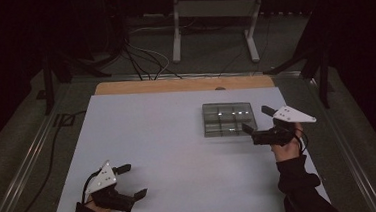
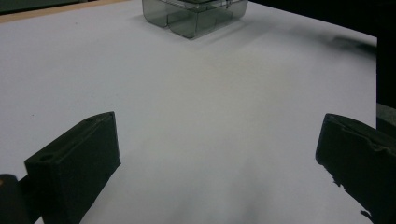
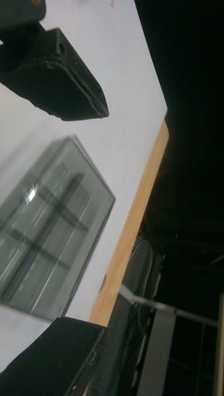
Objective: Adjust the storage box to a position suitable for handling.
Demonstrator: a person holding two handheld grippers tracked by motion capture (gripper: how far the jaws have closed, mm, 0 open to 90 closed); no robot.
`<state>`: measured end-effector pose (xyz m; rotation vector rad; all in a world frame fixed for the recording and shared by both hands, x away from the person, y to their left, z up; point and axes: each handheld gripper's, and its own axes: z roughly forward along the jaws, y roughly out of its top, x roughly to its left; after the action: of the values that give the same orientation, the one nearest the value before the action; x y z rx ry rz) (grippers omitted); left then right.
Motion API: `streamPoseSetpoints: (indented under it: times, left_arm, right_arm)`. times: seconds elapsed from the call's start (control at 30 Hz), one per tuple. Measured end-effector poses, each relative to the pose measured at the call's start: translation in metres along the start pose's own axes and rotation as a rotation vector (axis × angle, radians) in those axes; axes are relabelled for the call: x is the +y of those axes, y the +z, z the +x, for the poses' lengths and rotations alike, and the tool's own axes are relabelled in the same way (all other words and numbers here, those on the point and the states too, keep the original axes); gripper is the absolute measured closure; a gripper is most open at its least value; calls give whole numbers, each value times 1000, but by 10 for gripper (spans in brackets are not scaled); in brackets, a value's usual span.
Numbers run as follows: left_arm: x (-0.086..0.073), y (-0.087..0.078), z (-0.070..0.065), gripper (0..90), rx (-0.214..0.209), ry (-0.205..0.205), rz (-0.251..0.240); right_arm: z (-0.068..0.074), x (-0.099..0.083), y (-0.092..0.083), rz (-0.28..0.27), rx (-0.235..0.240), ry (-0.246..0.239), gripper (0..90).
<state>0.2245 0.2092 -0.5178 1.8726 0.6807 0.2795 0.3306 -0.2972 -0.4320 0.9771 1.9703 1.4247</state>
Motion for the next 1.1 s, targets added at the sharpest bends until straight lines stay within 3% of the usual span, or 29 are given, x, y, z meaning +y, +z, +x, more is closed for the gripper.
streamPoseSetpoints:
  times: [0.1, 0.17, 0.23, 0.3, 0.43, 0.6, 0.8, 0.97, 1.03, 1.1]
  left_arm:
    - [0, 0, 0, 9, -1, 1, 1]
    - [0, 0, 0, 8, -1, -2, 0]
    - [1, 1, 0, 9, -5, -3, -2]
    - [0, 1, 0, 9, -8, -1, 5]
    - [1, 1, 0, 9, -6, -4, 0]
    - [1, 4, -1, 9, -9, -5, 19]
    - [4, 8, -2, 9, 1, 2, 44]
    - [6, 12, -1, 9, -21, -18, 53]
    - [10, 13, 0, 9, -44, -18, 56]
    - [16, 15, 1, 9, -39, 0, 53]
  right_arm:
    - [-14, 1, 3, 5, -37, 28, 90]
    - [-23, 1, 8, 22, -65, 35, 95]
    - [-32, 1, 13, 36, -95, 52, 204]
    - [-41, -1, 20, 87, -133, 73, 274]
    - [-57, -9, 31, 151, -162, 101, 620]
    - [-76, -21, 44, 233, -203, 91, 891]
    - [-94, -41, 62, 336, -224, 106, 900]
    - [-102, -54, 73, 371, -181, 152, 900]
    - [-101, -56, 76, 380, -161, 146, 900]
    - [-100, -58, 79, 394, -145, 143, 900]
